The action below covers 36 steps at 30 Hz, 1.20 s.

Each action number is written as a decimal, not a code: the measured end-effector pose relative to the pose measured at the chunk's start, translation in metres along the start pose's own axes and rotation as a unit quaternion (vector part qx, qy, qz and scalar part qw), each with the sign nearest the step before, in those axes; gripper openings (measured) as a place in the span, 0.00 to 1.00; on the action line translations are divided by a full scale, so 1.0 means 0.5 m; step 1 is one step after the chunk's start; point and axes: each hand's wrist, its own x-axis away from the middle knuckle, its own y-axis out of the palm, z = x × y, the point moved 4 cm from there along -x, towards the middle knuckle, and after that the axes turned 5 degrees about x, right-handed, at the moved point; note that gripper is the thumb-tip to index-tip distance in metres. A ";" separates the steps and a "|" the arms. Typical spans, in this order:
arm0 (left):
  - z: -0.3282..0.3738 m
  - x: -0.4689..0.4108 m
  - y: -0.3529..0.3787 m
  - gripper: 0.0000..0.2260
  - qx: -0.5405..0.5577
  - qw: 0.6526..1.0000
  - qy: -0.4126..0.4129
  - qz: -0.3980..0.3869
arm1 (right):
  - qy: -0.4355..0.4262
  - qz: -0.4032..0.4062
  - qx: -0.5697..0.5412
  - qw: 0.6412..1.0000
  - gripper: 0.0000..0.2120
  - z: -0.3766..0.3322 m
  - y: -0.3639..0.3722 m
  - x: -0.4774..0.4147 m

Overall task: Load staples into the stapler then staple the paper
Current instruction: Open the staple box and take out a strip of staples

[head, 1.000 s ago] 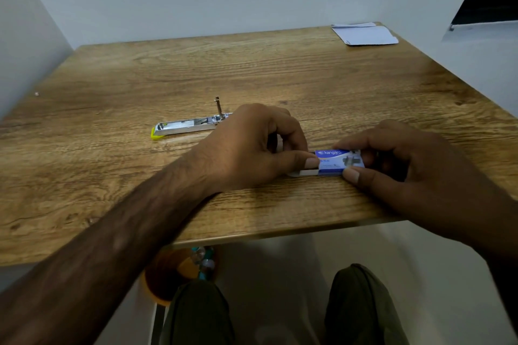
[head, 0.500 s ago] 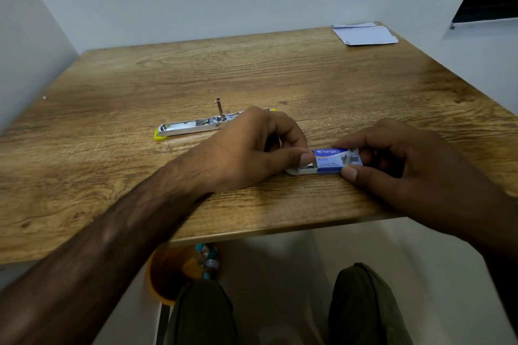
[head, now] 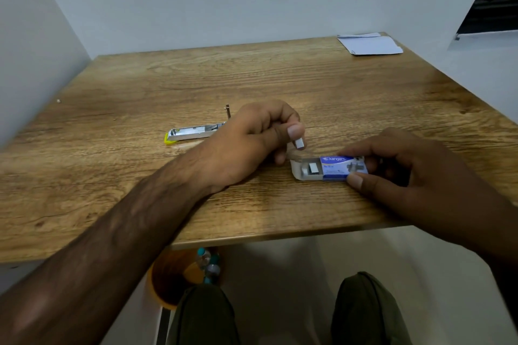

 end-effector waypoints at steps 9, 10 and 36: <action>-0.021 -0.009 -0.012 0.03 0.115 0.992 0.010 0.054 | 0.008 -0.026 -0.018 0.999 0.22 -0.004 -0.007 0.000; -0.022 -0.009 -0.011 0.03 0.121 0.991 0.009 0.059 | 0.011 -0.032 -0.025 0.999 0.25 -0.005 -0.009 0.001; 0.004 0.059 -0.174 0.08 0.095 0.867 0.105 0.479 | -0.108 -0.034 -0.145 0.983 0.05 -0.161 -0.011 -0.315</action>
